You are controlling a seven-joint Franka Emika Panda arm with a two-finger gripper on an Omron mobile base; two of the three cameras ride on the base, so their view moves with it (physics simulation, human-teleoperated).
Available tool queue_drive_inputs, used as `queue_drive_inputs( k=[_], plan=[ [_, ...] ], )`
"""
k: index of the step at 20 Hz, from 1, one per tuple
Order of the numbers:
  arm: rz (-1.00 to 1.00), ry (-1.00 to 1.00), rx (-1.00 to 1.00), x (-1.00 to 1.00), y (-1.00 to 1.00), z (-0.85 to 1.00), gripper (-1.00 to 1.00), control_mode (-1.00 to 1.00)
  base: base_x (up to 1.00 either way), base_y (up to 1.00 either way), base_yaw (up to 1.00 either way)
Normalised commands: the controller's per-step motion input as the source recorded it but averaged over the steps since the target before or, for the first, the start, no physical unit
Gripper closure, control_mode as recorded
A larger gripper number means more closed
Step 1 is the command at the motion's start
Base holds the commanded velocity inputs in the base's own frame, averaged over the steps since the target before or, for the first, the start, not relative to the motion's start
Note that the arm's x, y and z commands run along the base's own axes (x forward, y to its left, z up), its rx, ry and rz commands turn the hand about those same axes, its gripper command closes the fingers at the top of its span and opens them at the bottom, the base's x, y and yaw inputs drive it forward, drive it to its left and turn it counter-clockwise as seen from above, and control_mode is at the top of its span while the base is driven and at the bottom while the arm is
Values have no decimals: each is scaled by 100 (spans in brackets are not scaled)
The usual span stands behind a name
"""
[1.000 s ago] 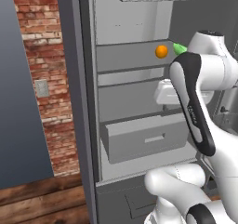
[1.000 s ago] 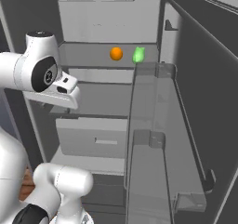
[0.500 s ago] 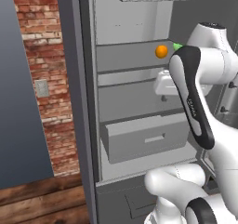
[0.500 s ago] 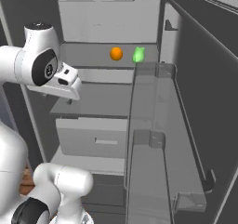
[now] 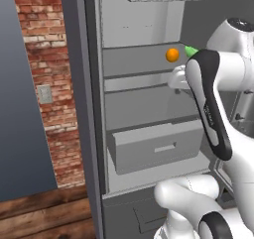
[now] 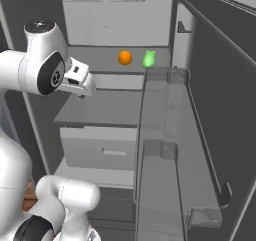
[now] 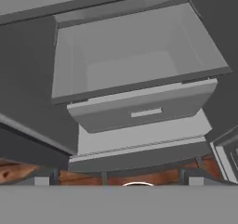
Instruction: Open the fridge, remove the orange, corn, and chicken drumstick, and place them on any counter.
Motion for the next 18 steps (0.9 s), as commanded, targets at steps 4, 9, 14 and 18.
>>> queue_drive_inputs(
  k=[4,9,14,18],
  plan=[
    [-2,-26,0,12,-16,12,-100,-100,0,0,0],
    [-6,-18,0,1,-10,11,-100,-100,0,0,0],
    [-9,-5,0,1,0,33,-100,-100,0,0,0],
    [-9,-3,0,22,-16,19,-100,-100,0,0,0]
  ],
)
